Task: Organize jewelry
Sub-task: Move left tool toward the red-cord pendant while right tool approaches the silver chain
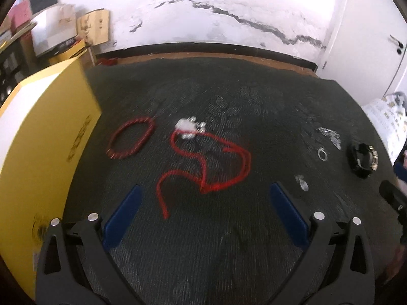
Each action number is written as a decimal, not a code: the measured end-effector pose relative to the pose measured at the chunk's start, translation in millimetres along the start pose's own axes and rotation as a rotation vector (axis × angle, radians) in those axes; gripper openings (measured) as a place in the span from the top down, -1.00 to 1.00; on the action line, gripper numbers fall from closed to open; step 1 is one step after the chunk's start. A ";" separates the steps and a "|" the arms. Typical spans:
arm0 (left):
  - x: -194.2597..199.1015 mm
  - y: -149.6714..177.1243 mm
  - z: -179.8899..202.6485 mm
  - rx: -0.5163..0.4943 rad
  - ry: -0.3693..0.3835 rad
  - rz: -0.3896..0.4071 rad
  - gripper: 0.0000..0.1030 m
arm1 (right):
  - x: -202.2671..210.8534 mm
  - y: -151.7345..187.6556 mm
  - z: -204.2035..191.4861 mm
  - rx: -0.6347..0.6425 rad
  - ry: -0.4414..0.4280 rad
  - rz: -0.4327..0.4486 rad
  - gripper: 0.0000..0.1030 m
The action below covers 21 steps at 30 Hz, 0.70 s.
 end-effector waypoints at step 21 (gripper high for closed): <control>-82.4 -40.5 8.6 -0.047 -0.039 -0.008 -0.90 | -129.8 -40.7 5.8 0.062 -0.004 -0.187 -0.88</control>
Point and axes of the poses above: each gripper's, at about its wrist camera, not at the fingertips, and x roughly against the way its jaws point, z to its right, y to its underside, the point moved 5 cm from there along -x, roughly the way its jaws point, and after that the axes turned 1 degree about -x, right-handed, at the moved point
